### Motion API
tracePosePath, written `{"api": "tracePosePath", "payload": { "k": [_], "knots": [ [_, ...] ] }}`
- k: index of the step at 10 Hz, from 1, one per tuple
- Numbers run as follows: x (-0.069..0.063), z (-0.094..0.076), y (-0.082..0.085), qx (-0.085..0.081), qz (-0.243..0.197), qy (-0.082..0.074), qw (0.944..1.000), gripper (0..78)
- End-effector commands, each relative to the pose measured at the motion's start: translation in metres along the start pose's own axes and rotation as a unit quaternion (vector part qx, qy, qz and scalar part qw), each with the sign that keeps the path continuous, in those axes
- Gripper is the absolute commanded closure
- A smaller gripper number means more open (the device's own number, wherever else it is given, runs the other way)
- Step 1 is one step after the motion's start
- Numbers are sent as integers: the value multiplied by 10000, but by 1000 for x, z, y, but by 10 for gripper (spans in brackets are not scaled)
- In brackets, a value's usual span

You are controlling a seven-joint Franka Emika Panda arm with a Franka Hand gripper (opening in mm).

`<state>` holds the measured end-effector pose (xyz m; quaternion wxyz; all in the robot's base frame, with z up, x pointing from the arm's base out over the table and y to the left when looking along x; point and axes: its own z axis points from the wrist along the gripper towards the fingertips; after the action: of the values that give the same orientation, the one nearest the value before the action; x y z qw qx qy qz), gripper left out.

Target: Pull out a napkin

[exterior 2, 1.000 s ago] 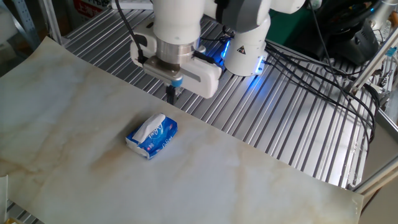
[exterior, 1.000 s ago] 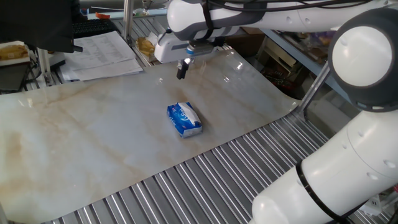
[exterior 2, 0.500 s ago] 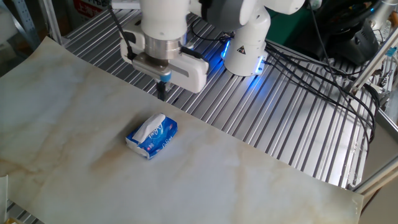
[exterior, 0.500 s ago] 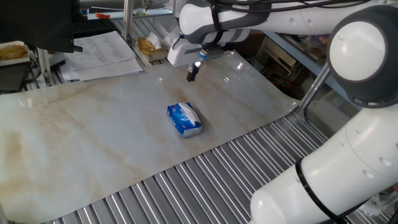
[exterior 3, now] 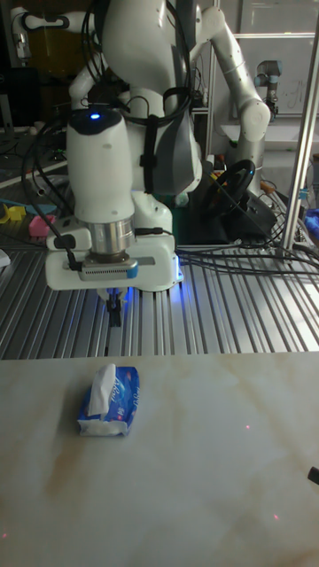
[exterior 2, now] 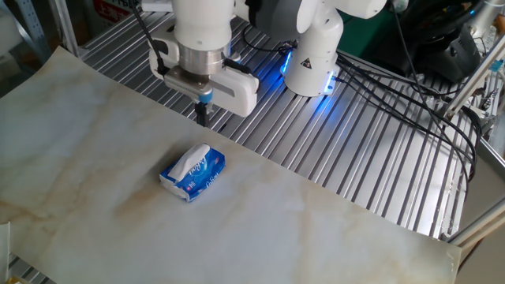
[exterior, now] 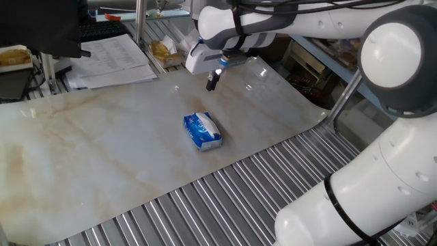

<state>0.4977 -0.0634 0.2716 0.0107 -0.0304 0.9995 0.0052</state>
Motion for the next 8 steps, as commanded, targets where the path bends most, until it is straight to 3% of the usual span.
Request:
{"api": "tracePosePath", "payload": {
  "k": [1,5,8],
  "knots": [
    [-3,17,-4,-2,-6,-128,9999,776],
    [-4,28,-7,-3,80,-84,9999,776],
    [-3,46,-11,-27,109,-174,9998,776]
  ]
}}
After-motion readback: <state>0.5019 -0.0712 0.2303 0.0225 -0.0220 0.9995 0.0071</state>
